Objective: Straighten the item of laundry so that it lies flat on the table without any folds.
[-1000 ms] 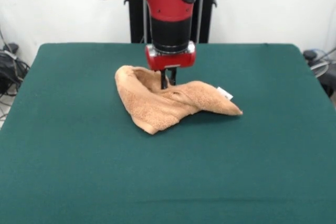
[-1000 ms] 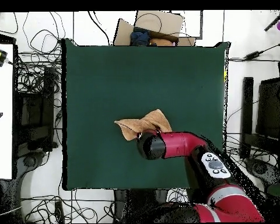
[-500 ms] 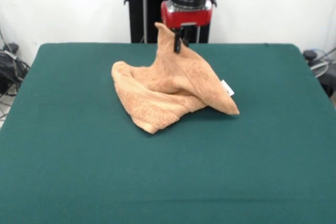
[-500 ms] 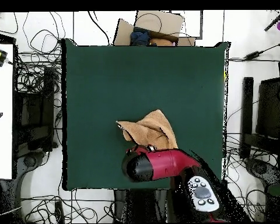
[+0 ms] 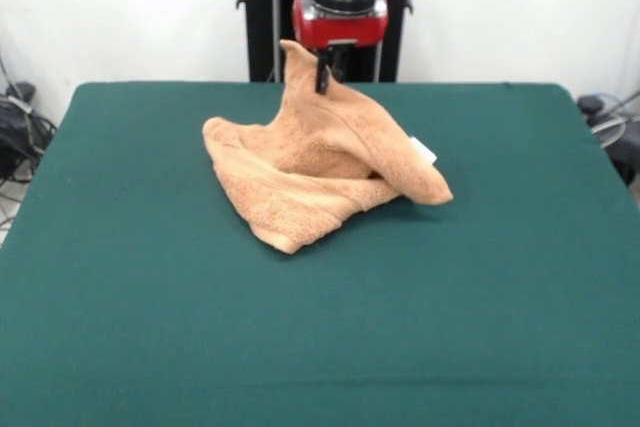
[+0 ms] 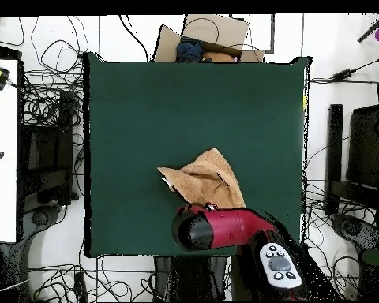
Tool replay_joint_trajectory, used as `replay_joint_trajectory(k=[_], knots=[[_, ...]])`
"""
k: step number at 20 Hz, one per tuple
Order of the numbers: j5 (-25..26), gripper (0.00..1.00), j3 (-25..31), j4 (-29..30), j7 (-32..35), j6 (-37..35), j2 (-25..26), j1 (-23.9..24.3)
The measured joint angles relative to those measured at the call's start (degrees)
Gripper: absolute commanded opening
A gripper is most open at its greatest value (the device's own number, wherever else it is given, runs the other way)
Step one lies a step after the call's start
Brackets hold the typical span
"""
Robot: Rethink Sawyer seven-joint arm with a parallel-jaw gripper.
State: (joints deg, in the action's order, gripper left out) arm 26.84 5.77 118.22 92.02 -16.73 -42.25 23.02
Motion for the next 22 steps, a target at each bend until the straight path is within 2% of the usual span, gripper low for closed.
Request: replay_joint_trajectory(k=[22], knots=[[-0.2, 0.0, -0.1, -1.5, 0.0, -0.4, 0.5, 0.1]])
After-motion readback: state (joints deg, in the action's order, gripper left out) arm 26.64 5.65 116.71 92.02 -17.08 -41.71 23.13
